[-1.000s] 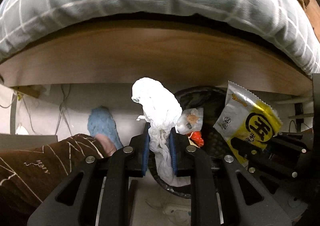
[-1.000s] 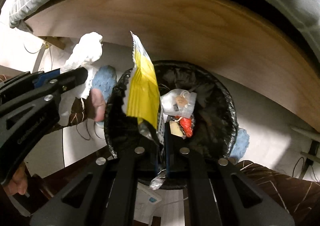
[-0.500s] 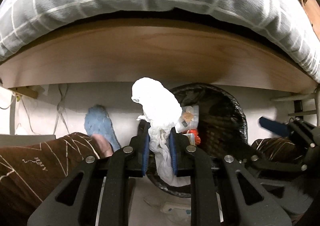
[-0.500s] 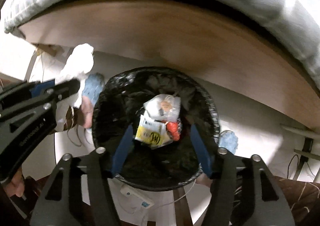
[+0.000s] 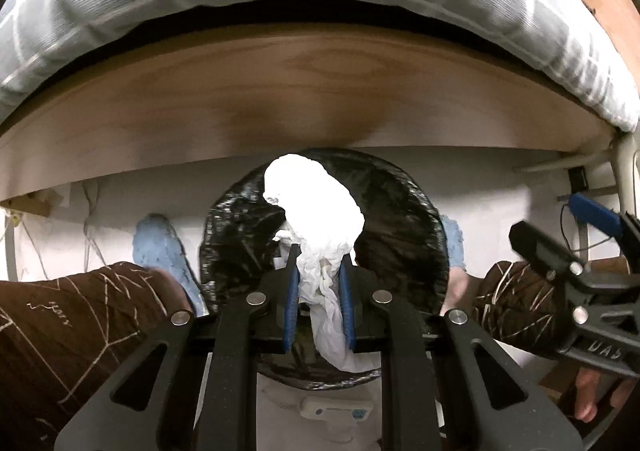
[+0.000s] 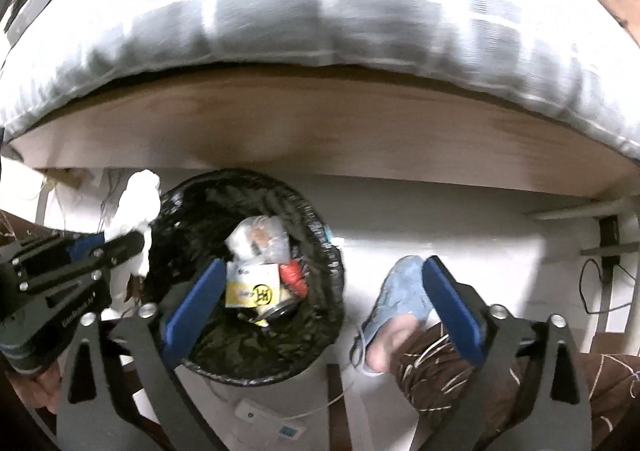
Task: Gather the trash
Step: 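Open the right tool over the bin while the left tool releases the tissue, then move both tools back toward the brown snack box on the bed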
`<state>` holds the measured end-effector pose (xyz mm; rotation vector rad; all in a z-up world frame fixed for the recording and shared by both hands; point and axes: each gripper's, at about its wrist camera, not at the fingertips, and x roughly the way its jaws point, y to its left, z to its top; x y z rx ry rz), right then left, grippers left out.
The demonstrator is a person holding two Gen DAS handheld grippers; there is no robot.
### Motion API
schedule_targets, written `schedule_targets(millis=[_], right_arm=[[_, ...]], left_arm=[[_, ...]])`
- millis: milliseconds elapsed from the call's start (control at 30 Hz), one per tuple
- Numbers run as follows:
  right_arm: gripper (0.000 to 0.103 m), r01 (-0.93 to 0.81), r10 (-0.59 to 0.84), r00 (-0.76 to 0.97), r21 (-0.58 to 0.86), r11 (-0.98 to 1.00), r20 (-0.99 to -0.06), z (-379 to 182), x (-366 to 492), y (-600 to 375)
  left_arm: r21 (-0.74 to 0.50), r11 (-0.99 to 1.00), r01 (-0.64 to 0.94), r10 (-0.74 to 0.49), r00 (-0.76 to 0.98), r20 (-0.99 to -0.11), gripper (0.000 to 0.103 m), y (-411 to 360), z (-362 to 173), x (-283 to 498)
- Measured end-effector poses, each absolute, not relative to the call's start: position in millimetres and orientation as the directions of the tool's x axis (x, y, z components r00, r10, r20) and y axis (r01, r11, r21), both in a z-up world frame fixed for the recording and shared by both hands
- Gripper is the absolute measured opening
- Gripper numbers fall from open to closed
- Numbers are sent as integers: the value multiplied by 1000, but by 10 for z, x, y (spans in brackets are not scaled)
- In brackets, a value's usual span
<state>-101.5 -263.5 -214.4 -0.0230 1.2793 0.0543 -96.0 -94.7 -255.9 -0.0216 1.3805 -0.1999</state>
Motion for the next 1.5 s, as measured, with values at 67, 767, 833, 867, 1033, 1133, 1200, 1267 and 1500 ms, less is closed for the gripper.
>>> schedule_targets(millis=[67,767,833,867,1033,1133,1200,1267,1500], right_arm=[[95,-42,24,287,12,999,-958,-2142,-1026,-2705],[95,-42,-15,402,-35,999,-916,-1696,-933,-2695],[95,-44,-8,429,-30,999,-903,-1603,-938,-2703],[95,-45,-7,448,-30,999,-894,-1548,-941,-2709],[95,-47,-5,519,-34,998,-855,-1320,-930,-2736],[95,-39,-4,556,-31,999,-831,-1190,-918,-2754],[95,-38,-3,577,-30,999,-817,-1113,-913,-2752],[95,-33,-7,599,-34,999,-801,-1023,-909,-2747],[95,-21,-13,641,-35,999,-768,-811,-787,-2703]], left_arm=[[-127,981,149,-152,175,-973,17,-1035,-2549,-975],[-86,987,135,-125,309,-943,93,-917,-2107,-933],[-87,988,128,-126,339,-932,97,-874,-1980,-929],[-84,989,126,-123,353,-927,97,-861,-1920,-919],[-68,990,122,-113,416,-902,97,-802,-1692,-865],[-56,992,113,-103,465,-879,97,-755,-1543,-803],[-53,993,106,-99,489,-867,97,-715,-1466,-763],[-46,994,100,-91,509,-856,97,-683,-1381,-717],[-48,996,74,-81,560,-824,97,-588,-1121,-592]])
